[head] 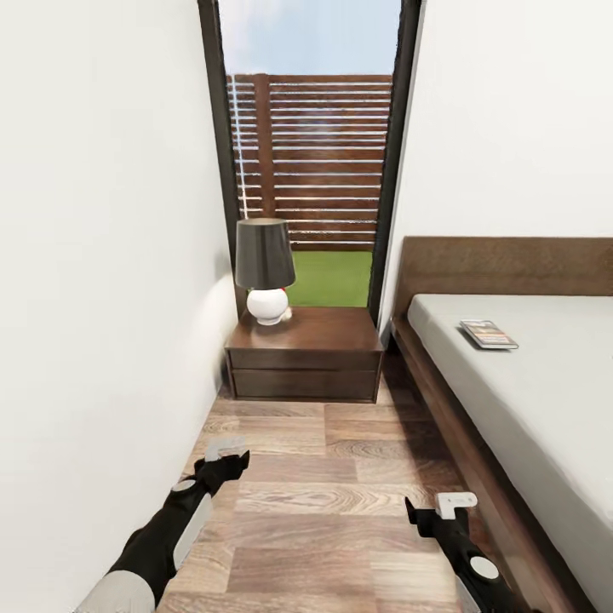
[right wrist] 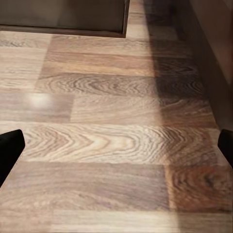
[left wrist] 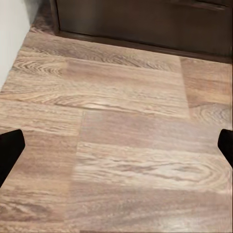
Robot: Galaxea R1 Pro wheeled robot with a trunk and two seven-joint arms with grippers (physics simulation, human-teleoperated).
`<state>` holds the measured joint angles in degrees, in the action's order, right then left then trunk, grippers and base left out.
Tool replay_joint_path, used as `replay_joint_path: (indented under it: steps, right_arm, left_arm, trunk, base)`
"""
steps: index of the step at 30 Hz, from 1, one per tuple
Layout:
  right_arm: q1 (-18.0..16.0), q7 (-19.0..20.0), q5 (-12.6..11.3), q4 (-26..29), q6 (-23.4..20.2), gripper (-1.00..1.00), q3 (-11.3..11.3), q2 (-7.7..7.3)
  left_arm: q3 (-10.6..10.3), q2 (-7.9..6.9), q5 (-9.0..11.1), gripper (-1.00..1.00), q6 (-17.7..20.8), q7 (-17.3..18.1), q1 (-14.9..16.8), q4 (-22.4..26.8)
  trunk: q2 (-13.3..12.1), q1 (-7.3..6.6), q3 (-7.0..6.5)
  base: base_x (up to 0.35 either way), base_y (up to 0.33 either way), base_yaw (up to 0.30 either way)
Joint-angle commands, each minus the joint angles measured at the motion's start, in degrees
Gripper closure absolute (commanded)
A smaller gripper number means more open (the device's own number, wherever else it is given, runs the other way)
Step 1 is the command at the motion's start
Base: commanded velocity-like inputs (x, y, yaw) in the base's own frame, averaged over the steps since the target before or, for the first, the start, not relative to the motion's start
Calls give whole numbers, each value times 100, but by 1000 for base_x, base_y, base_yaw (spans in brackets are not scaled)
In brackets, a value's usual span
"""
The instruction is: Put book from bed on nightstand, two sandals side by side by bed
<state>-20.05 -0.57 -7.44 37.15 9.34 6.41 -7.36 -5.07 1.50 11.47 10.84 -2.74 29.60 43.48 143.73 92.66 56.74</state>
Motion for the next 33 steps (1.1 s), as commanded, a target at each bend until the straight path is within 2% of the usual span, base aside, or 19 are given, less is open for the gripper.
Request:
replay_joint_path:
  steps: [1,4,7,11,19,23,33]
  right_arm:
    - [-10,-6,-59,99,-41,-100,34,-20]
    - [-14,-11,-57,494,-357,-100,35,-29]
    - [-15,-14,-57,953,-775,-100,5,-27]
    - [-16,-19,-58,1317,-1055,-100,-105,-22]
    - [-16,-25,-56,1665,-1214,-100,-366,-27]
    - [-16,3,-57,1867,-1537,-100,-744,-22]
    - [-9,47,-56,1926,-1522,-100,-782,-11]
  left_arm:
    - [-32,0,58,-100,445,-39,30,350]
    - [-48,0,57,-100,1095,-60,98,911]
    - [-60,3,57,-100,1417,-73,129,1314]
    - [-69,6,51,-100,1578,-81,191,1491]
    - [-151,-8,0,-100,1810,-101,295,1483]
    - [-339,-13,-31,-100,1867,-108,306,1548]
    - [-380,-9,-34,-100,1844,-138,300,1541]
  trunk:
    - [0,-3,-17]
    - [-4,-11,-84]
    - [-8,-19,-150]
    - [-13,-29,-239]
    - [-24,-50,-387]
    - [-29,-60,-442]
    - [-43,-86,-572]
  base:
    - [0,0,0]
    - [0,0,0]
    - [0,0,0]
    - [0,0,0]
    - [0,0,0]
    - [0,0,0]
    - [0,0,0]
